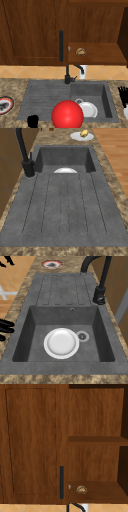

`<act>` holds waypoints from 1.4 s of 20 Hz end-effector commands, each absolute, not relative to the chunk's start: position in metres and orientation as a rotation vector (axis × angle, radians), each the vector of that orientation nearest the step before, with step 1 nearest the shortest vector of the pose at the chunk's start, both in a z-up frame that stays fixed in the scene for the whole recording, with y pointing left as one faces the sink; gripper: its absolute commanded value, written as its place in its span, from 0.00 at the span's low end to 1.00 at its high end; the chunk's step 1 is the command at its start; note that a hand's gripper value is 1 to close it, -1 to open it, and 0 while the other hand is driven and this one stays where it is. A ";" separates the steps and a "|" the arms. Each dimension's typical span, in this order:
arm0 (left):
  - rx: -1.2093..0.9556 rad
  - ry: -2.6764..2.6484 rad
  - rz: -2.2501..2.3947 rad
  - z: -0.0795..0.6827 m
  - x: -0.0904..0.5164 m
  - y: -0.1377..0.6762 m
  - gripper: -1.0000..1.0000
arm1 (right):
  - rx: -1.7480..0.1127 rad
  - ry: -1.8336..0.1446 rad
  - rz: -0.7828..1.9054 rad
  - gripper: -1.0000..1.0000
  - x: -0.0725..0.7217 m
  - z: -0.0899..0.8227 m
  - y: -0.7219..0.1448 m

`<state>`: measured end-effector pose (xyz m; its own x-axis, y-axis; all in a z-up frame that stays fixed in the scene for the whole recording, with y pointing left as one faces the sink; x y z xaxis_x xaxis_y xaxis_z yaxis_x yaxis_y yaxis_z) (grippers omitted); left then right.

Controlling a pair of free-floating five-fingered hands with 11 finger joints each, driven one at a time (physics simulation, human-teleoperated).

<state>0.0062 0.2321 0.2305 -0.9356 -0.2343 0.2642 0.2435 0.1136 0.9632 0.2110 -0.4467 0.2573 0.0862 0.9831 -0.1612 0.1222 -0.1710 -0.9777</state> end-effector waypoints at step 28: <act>-0.009 -2.047 -1.882 0.230 0.006 0.232 0.50 | -1.471 -0.976 1.337 0.00 0.151 0.383 -0.292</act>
